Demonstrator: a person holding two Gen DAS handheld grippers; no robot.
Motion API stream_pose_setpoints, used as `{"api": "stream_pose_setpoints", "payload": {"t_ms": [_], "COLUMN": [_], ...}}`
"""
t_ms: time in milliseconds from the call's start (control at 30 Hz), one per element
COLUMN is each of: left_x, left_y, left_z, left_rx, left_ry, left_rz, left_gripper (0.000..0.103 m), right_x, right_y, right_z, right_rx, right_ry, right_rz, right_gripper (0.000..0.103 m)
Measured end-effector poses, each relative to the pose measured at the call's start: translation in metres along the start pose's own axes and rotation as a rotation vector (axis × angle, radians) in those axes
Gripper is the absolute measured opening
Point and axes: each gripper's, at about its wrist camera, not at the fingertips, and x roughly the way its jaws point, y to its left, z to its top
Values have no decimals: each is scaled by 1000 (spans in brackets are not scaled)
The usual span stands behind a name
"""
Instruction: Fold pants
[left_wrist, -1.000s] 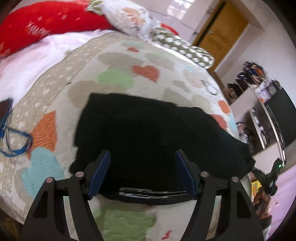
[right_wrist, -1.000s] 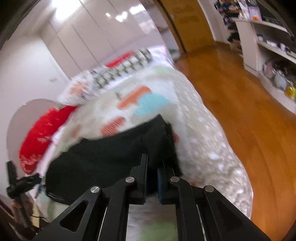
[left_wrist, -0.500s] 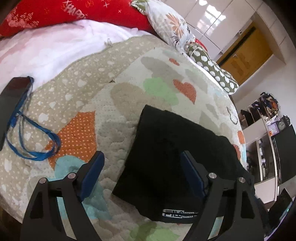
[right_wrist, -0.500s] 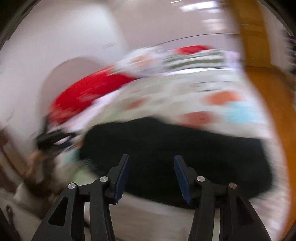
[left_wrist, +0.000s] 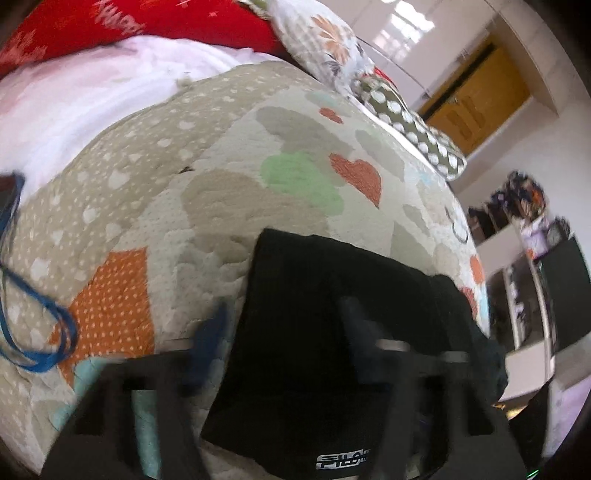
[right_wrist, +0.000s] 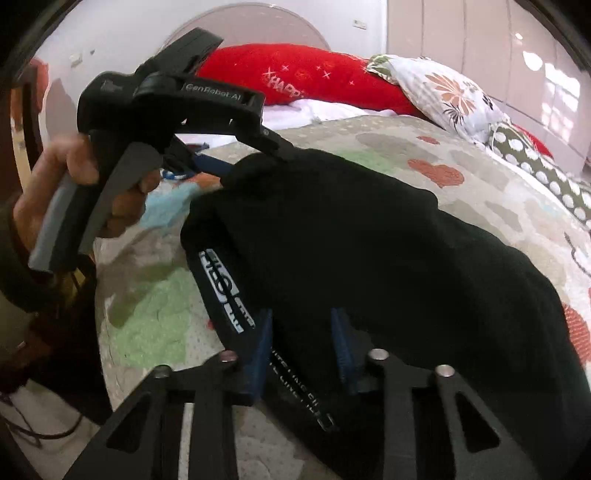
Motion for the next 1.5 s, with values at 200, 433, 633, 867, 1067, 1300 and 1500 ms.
{"api": "stream_pose_setpoints", "payload": {"t_ms": [200, 433, 633, 867, 1067, 1300, 1500], "left_x": [-44, -21, -37, -65, -42, 0, -1], "left_y": [-16, 17, 11, -16, -49, -47, -45], "left_z": [-4, -34, -32, -27, -35, -49, -50], "left_rx": [79, 16, 36, 90, 169, 203, 216], "left_ry": [-99, 3, -39, -146, -120, -67, -77], "left_rz": [-2, 95, 120, 103, 76, 170, 175], "left_gripper": [14, 14, 14, 53, 54, 54, 58], "right_x": [-43, -19, -25, -69, -24, 12, -2], "right_y": [-1, 17, 6, -69, -135, -166, -180], "right_z": [16, -7, -9, 16, 39, 36, 29], "right_rx": [60, 42, 104, 226, 302, 325, 413], "right_ry": [-70, 25, 35, -108, -52, 10, -54], "right_rz": [67, 102, 152, -58, -224, -267, -205], "right_gripper": [3, 4, 28, 46, 46, 0, 6]}}
